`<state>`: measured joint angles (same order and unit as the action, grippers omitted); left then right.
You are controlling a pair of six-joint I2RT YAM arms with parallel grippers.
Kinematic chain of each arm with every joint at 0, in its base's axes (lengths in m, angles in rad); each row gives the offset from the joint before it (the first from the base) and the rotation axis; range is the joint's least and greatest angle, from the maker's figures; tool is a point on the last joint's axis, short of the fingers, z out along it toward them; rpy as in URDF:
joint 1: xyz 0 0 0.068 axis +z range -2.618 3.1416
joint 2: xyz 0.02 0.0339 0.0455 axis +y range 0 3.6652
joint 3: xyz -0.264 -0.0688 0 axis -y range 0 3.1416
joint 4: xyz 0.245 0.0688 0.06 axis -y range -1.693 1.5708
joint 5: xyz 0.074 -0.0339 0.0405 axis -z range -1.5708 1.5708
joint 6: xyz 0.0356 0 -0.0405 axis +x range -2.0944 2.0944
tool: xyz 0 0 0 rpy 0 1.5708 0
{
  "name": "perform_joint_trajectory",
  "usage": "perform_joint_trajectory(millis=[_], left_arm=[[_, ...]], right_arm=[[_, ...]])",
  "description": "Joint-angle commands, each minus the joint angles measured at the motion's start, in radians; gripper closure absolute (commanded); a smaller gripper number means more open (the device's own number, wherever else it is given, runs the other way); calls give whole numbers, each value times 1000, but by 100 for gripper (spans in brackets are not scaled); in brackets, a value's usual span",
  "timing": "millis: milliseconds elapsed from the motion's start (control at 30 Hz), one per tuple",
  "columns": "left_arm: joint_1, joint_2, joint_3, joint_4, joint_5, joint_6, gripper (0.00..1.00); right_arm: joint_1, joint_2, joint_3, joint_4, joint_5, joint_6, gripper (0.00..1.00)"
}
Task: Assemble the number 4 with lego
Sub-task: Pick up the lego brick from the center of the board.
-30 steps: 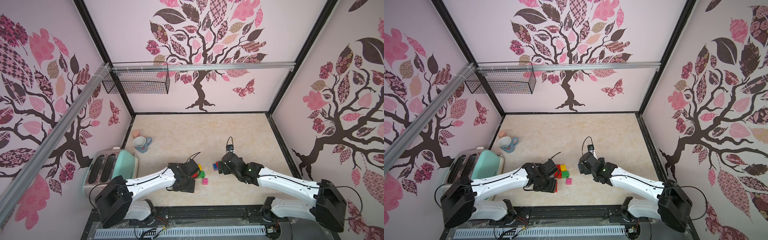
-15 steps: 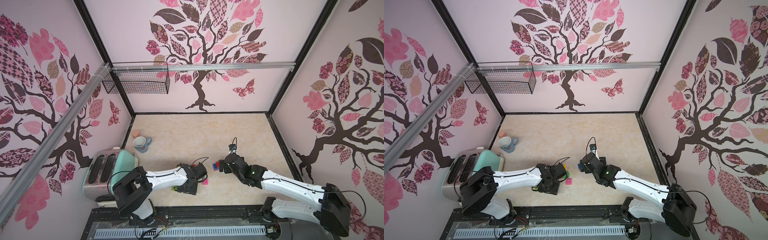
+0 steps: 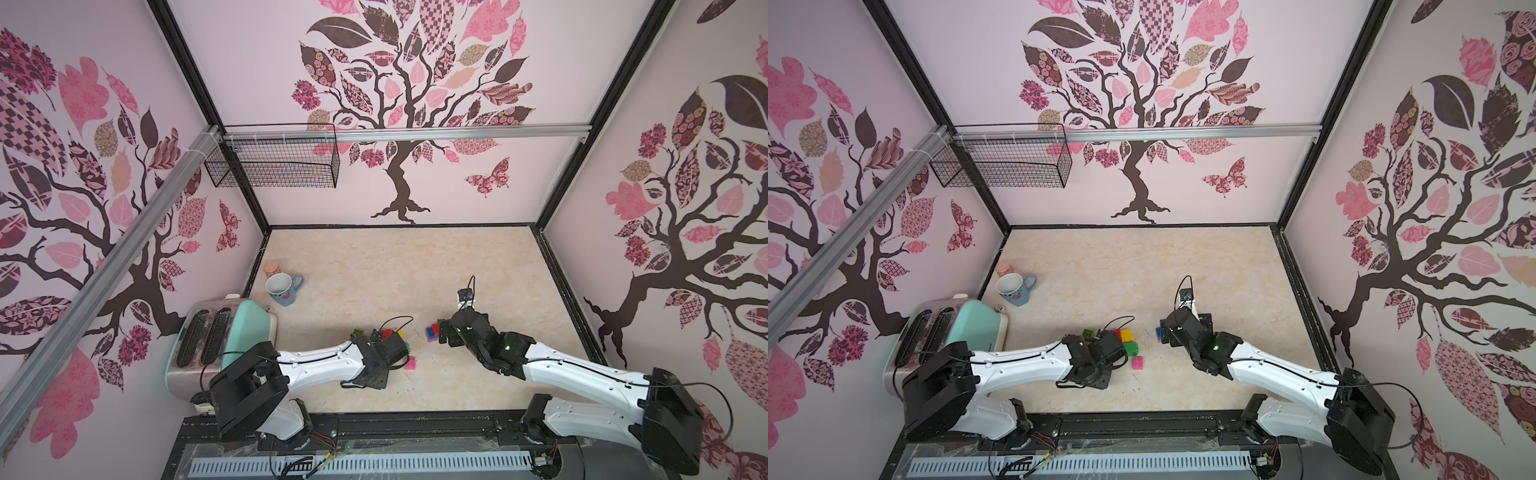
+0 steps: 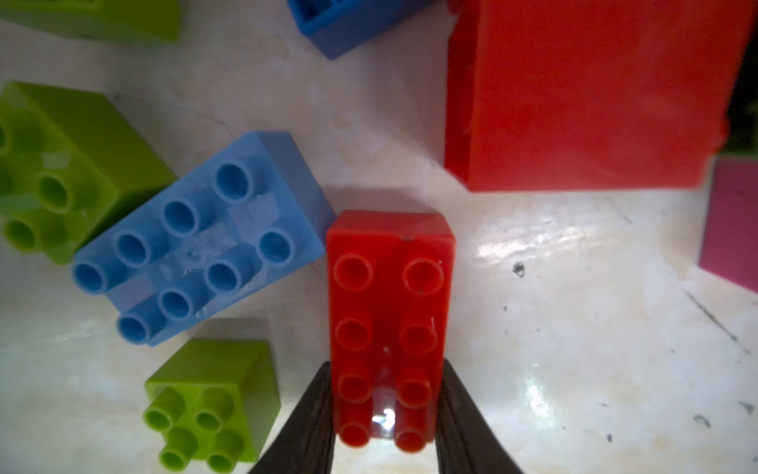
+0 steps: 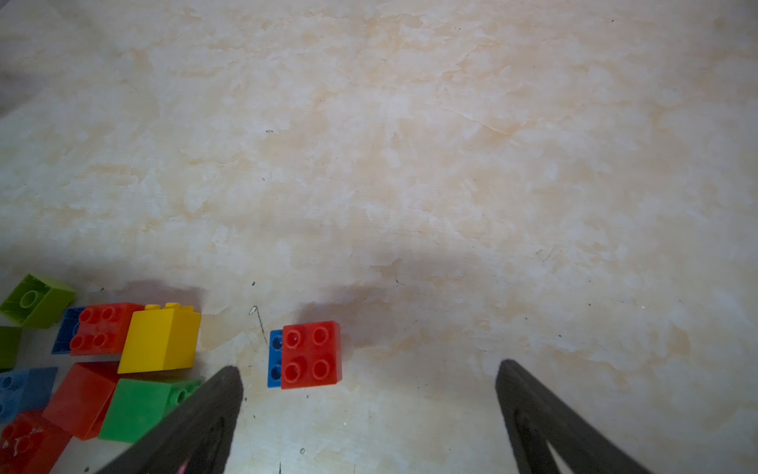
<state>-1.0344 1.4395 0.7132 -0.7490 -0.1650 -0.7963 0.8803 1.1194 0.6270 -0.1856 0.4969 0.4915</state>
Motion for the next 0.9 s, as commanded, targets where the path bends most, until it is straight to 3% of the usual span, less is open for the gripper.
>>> perform_joint_trajectory(millis=[0, 200, 400, 500, 633, 767, 867], left_arm=[[2, -16, -66, 80, -32, 39, 61], [2, 30, -53, 77, -53, 31, 62], [2, 59, -47, 78, -75, 21, 55], [2, 64, -47, 82, -95, 19, 66], [2, 56, -37, 59, -127, 24, 100], [3, 14, 31, 13, -136, 87, 100], [2, -32, 99, 12, -64, 232, 100]], right_arm=[[-1, -27, -1, 19, 23, -17, 1], [-1, -33, -3, 21, 26, -15, 1], [-1, -33, -9, 28, 25, -19, 0], [-1, -43, -12, 29, 38, -10, 1], [-1, -72, -14, 16, 55, 25, 0], [-4, -119, -34, 45, -22, -43, 1], [-8, -160, -54, 62, -22, -59, 1]])
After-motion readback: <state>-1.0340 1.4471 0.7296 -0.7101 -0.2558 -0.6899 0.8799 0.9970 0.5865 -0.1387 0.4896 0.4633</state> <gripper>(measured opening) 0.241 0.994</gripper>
